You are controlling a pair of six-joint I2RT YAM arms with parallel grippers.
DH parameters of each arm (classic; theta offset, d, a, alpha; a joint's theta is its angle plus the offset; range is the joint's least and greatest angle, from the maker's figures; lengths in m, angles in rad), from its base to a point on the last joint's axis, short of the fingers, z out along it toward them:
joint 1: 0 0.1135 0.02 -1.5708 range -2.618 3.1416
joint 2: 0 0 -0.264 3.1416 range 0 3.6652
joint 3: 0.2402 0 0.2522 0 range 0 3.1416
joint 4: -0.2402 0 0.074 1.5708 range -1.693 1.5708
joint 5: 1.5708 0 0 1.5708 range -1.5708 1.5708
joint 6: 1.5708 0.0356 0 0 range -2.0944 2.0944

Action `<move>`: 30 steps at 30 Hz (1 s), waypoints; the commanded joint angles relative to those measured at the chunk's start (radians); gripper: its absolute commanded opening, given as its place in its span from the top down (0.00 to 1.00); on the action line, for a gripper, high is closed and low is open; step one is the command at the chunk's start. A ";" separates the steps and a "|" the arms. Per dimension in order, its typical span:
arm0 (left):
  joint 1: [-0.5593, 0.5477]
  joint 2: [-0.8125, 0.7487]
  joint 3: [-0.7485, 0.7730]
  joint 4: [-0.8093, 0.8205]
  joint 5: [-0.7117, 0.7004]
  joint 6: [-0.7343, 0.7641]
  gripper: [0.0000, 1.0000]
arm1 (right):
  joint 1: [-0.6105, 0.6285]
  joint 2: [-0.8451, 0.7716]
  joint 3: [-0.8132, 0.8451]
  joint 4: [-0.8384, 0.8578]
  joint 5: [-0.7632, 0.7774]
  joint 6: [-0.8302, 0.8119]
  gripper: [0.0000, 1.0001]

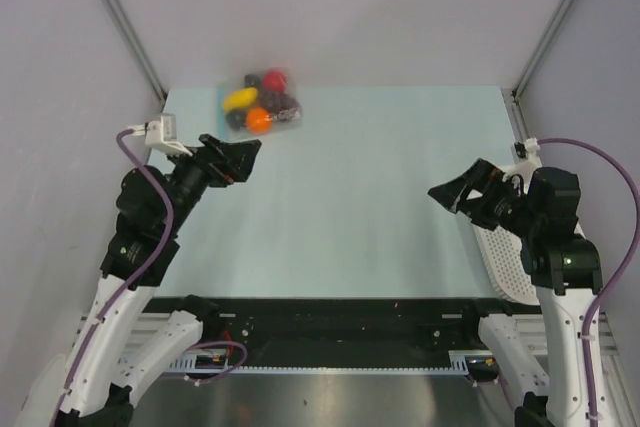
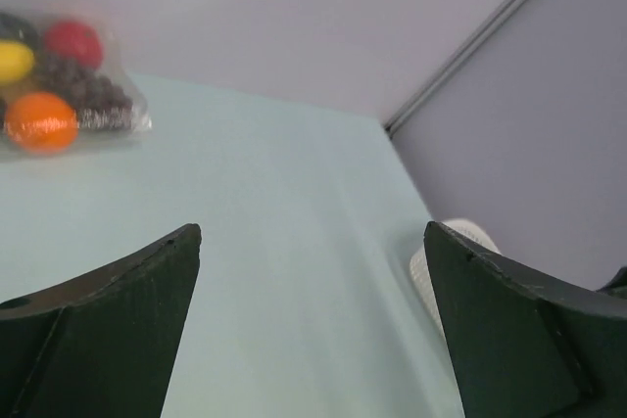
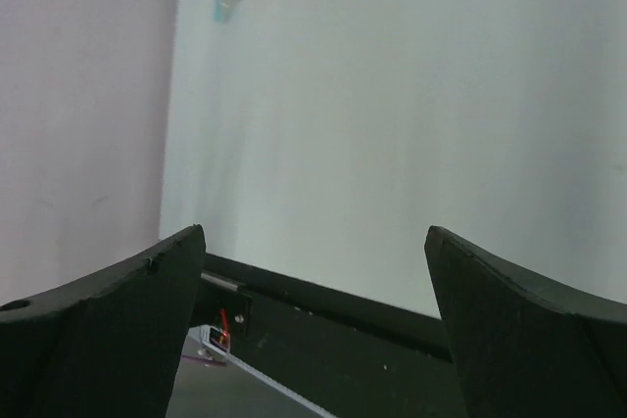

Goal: Open the zip-top bag and remove the fake food

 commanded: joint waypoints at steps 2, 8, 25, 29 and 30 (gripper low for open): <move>0.013 0.101 0.098 -0.222 0.064 0.048 0.01 | -0.005 0.072 0.006 -0.202 0.110 -0.059 0.00; 0.048 0.290 0.110 -0.244 0.094 -0.051 0.01 | -0.002 0.206 0.033 -0.272 0.134 -0.117 0.00; 0.591 1.092 0.245 0.337 0.503 -0.211 0.06 | 0.015 0.308 0.179 -0.176 0.291 -0.108 0.00; 0.619 1.317 0.381 0.400 0.617 -0.211 0.09 | 0.001 0.355 0.196 -0.058 0.179 -0.123 0.00; 0.621 1.358 0.417 0.396 0.634 -0.201 0.11 | -0.007 0.380 0.216 -0.050 0.152 -0.114 0.00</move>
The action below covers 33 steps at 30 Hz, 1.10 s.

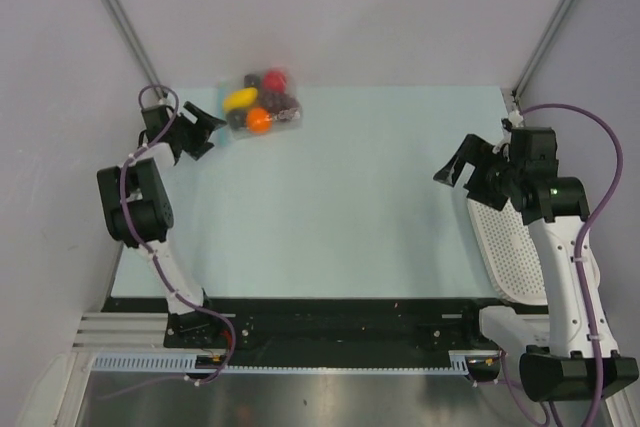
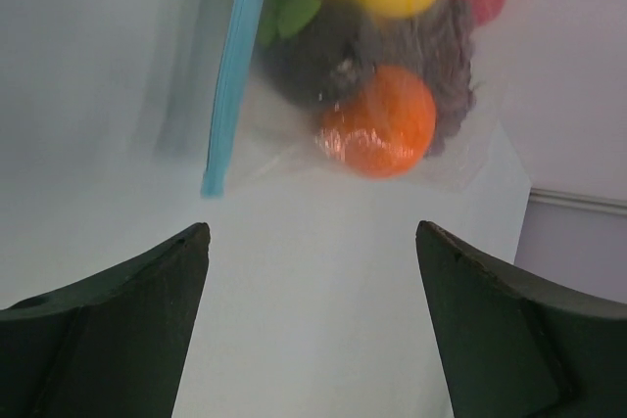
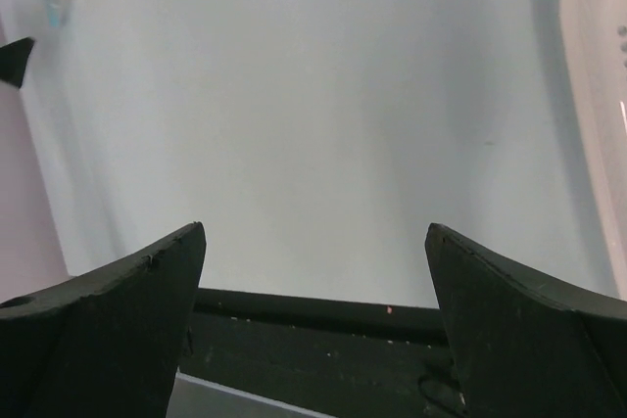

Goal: Open the zip-top bag and remove the fake food

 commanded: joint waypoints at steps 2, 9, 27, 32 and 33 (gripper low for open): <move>-0.006 0.213 0.221 0.175 0.176 -0.022 0.11 | -0.019 0.149 0.100 0.158 -0.143 0.002 0.00; 0.002 0.391 0.384 0.179 0.115 -0.133 0.16 | -0.045 0.365 0.212 0.278 -0.257 0.023 0.00; 0.003 0.599 0.722 -0.058 0.101 -0.150 0.23 | 0.050 0.556 0.298 0.471 -0.245 0.160 0.00; -0.001 0.597 0.676 0.019 0.123 -0.215 0.37 | 0.062 0.513 0.304 0.383 -0.239 0.076 0.00; -0.001 0.596 0.679 -0.002 0.133 -0.225 0.40 | 0.056 0.510 0.313 0.363 -0.242 0.069 0.00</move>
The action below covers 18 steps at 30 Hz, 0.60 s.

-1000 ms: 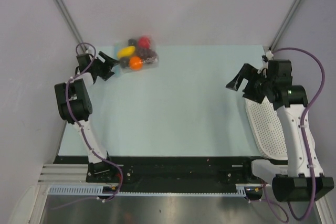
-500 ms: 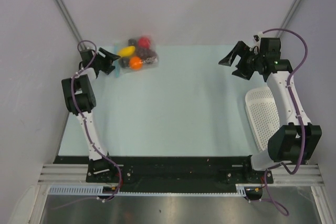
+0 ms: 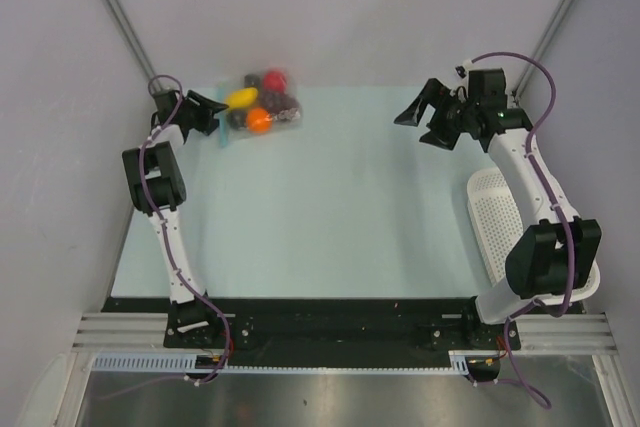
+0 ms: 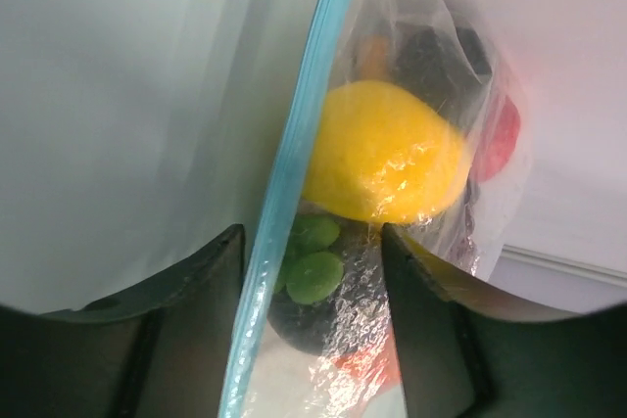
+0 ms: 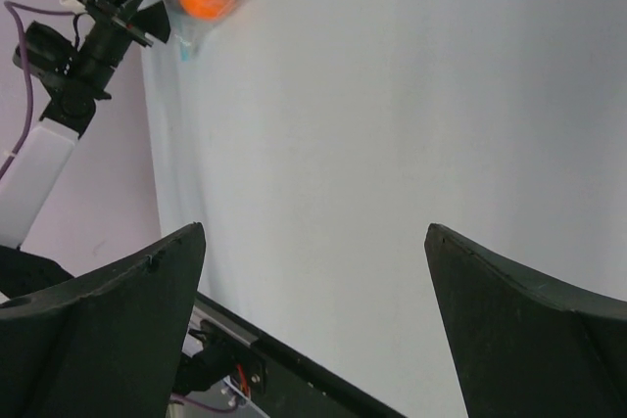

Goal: Open the zip-top bag and remove the fake food

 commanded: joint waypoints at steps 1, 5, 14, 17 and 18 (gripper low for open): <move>-0.003 0.002 0.009 0.004 0.058 -0.068 0.47 | -0.020 -0.062 0.058 -0.080 -0.008 -0.053 0.00; -0.005 -0.011 0.000 0.095 0.061 -0.106 0.72 | -0.012 -0.121 -0.005 -0.078 -0.045 -0.119 0.00; -0.034 -0.231 -0.112 0.012 0.109 -0.001 1.00 | 0.156 -0.068 0.025 -0.023 0.122 -0.322 0.00; -0.078 -0.326 -0.181 -0.023 0.068 0.013 1.00 | 0.236 -0.042 -0.024 0.146 0.155 -0.337 0.00; -0.095 -0.348 -0.195 -0.057 0.055 0.018 1.00 | 0.254 -0.037 -0.060 0.200 0.142 -0.341 0.00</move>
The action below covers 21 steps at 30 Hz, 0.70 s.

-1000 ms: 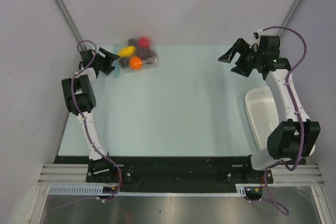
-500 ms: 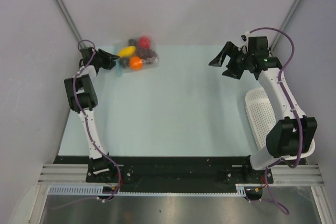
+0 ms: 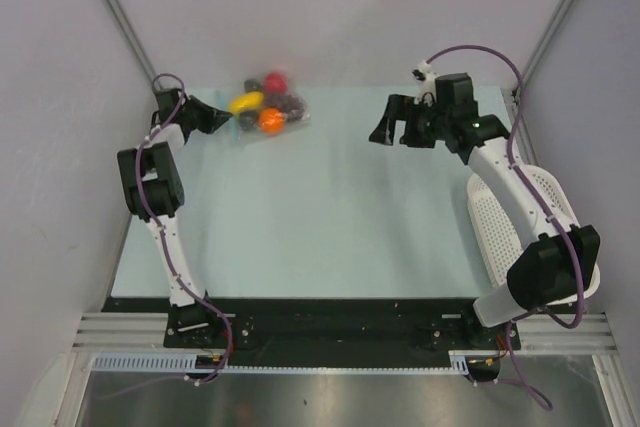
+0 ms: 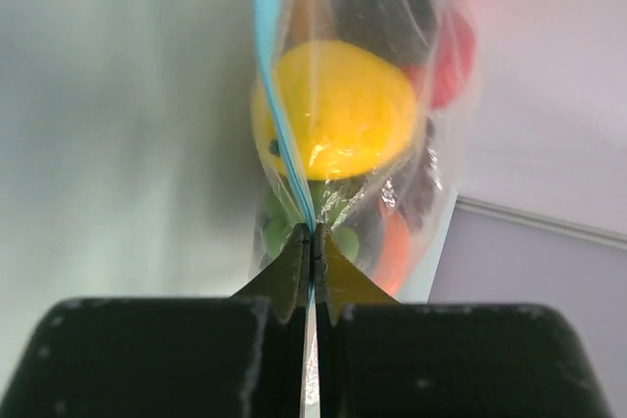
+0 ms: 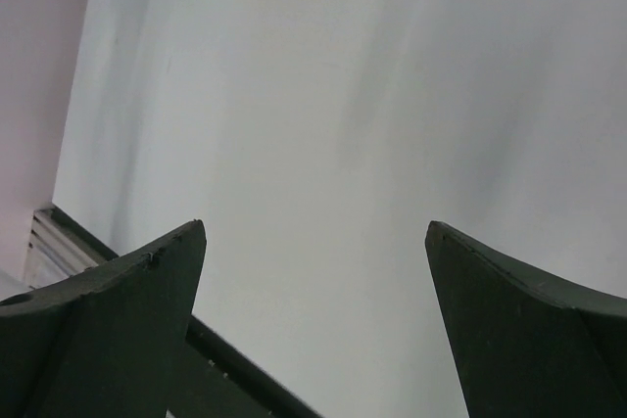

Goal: Open the zip-top bag and remove the fake food

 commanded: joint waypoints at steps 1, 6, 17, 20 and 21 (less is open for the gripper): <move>-0.102 -0.218 -0.033 -0.085 -0.016 0.055 1.00 | 0.121 0.048 -0.050 0.295 0.028 -0.095 0.00; -0.179 -0.343 -0.042 -0.226 -0.137 0.078 1.00 | 0.258 0.137 -0.008 0.385 0.092 -0.221 0.00; -0.268 -0.504 -0.012 -0.532 -0.336 0.003 1.00 | 0.381 0.465 0.275 0.524 0.290 -0.313 0.00; -0.309 -0.515 0.004 -0.610 -0.373 -0.028 1.00 | 0.427 0.510 0.303 0.547 0.315 -0.339 0.00; -0.326 -0.515 0.001 -0.616 -0.370 -0.040 1.00 | 0.453 0.513 0.289 0.593 0.321 -0.347 0.00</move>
